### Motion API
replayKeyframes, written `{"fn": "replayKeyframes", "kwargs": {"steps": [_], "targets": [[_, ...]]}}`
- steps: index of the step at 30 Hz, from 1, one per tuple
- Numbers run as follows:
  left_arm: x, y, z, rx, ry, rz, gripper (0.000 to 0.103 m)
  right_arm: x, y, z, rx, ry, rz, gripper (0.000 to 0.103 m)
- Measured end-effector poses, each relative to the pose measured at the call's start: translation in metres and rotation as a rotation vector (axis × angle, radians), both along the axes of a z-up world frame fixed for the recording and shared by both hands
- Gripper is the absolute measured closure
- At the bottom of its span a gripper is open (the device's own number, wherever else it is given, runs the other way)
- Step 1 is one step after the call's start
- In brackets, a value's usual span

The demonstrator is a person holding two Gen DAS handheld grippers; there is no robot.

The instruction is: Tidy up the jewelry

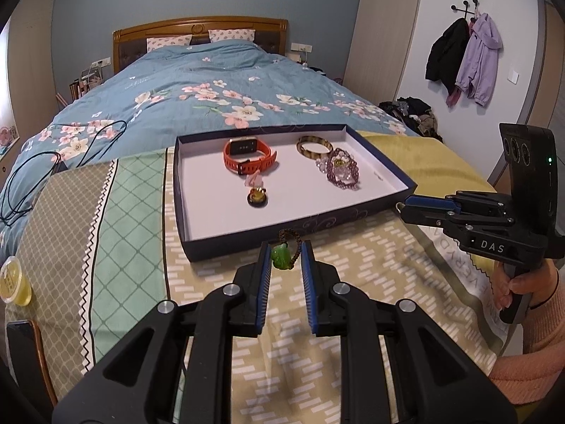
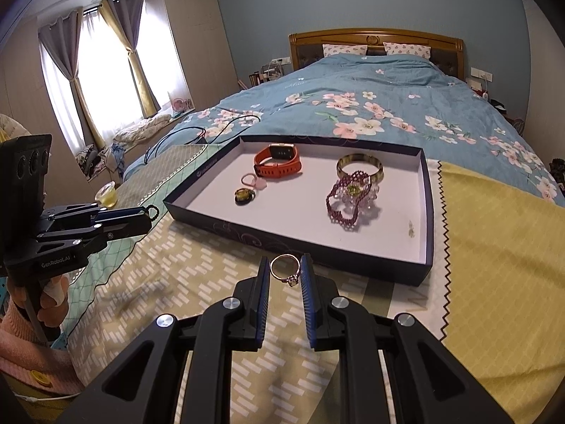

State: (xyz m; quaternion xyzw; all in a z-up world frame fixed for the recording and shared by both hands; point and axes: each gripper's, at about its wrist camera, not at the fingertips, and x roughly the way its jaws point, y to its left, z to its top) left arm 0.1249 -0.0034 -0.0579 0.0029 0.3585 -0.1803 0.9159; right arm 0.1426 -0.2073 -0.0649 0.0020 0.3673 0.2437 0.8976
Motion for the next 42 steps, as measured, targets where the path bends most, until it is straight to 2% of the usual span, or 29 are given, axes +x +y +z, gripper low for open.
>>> {"fn": "replayKeyframes", "kwargs": {"steps": [26, 42], "targets": [[0.022, -0.005, 0.015, 0.007, -0.052, 0.024, 0.085, 0.022, 0.001, 0.017, 0.007, -0.059, -0.013, 0.088], [0.043, -0.013, 0.019, 0.022, -0.061, 0.036, 0.085, 0.038, 0.001, 0.024, 0.036, -0.062, -0.006, 0.088]]}}
